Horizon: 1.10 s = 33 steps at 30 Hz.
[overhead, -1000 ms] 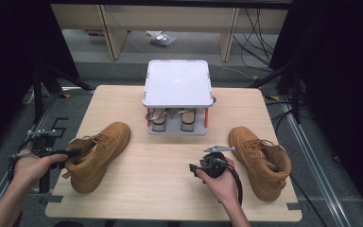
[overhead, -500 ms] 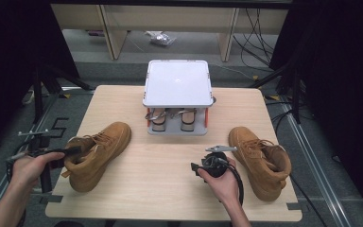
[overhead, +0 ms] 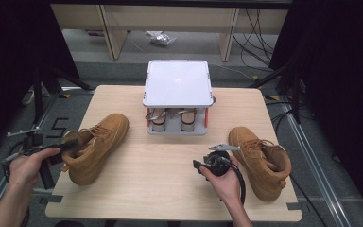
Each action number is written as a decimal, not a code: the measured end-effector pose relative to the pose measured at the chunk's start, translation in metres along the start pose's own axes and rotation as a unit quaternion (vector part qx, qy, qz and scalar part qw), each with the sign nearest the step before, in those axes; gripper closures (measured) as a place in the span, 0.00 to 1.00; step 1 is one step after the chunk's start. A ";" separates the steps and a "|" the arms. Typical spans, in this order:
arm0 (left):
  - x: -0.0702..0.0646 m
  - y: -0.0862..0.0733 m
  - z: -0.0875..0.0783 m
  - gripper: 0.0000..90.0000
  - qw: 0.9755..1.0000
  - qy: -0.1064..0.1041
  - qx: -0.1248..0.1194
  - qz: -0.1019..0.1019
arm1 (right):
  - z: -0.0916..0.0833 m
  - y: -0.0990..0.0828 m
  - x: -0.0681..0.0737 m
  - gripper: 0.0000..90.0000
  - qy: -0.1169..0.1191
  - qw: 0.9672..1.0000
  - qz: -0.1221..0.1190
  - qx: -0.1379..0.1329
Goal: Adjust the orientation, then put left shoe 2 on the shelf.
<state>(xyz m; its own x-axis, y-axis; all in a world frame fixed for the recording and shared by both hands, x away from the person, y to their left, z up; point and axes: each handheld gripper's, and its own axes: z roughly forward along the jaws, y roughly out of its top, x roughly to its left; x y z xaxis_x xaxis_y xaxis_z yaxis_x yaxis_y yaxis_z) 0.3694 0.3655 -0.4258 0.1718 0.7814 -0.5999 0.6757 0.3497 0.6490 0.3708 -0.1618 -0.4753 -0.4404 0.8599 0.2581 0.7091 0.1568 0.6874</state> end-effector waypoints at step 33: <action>-0.022 0.020 0.023 0.90 0.996 -0.024 -0.076 -0.032 | -0.010 0.003 -0.007 0.56 -0.001 0.999 0.027 -0.016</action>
<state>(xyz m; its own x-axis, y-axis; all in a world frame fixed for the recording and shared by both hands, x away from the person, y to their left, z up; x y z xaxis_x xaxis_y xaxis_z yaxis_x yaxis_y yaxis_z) 0.3956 0.3437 -0.4105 0.1680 0.7310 -0.6614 0.5701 0.4754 0.6701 0.3705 -0.1716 -0.4683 -0.4007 0.8676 0.2945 0.7136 0.0940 0.6942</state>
